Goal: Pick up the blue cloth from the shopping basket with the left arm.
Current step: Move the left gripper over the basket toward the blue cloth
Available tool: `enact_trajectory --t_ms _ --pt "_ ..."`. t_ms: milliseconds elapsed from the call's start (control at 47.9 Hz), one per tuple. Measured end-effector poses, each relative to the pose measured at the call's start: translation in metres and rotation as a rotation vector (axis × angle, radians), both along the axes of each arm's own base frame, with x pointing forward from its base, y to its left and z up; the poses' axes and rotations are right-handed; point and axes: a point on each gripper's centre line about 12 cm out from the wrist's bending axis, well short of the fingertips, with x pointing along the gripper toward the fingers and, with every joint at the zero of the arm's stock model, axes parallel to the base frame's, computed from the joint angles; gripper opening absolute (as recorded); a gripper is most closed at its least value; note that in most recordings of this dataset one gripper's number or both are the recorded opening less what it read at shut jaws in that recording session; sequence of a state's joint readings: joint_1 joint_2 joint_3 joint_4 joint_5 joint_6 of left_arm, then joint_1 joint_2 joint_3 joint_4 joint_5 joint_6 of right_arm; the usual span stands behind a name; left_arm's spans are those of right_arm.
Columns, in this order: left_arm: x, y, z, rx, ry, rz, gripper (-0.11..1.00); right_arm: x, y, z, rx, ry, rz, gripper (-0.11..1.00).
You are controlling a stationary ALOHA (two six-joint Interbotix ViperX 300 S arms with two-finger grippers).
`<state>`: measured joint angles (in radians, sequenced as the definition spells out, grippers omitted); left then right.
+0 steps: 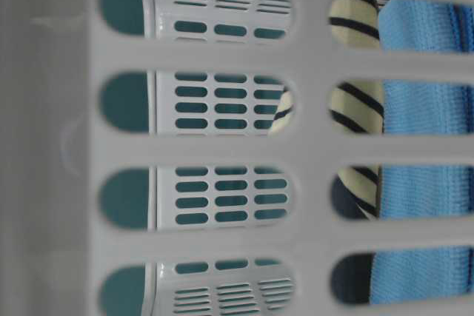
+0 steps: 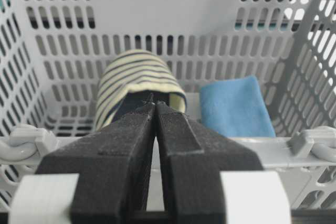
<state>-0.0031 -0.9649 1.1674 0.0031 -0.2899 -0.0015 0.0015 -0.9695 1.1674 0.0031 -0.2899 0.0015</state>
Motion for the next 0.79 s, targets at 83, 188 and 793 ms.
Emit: enact_trajectory --t_ms 83,188,793 --pt "0.0 -0.001 0.007 -0.002 0.011 -0.005 0.0 0.0 0.0 0.0 0.005 0.002 0.0 0.01" --pt "0.0 -0.001 0.028 -0.003 0.038 -0.006 0.0 0.001 0.0 -0.004 0.032 0.038 0.0 0.01" --pt "0.062 -0.021 0.066 0.016 0.503 -0.064 0.0 -0.003 0.002 -0.004 0.054 0.227 0.008 0.61"
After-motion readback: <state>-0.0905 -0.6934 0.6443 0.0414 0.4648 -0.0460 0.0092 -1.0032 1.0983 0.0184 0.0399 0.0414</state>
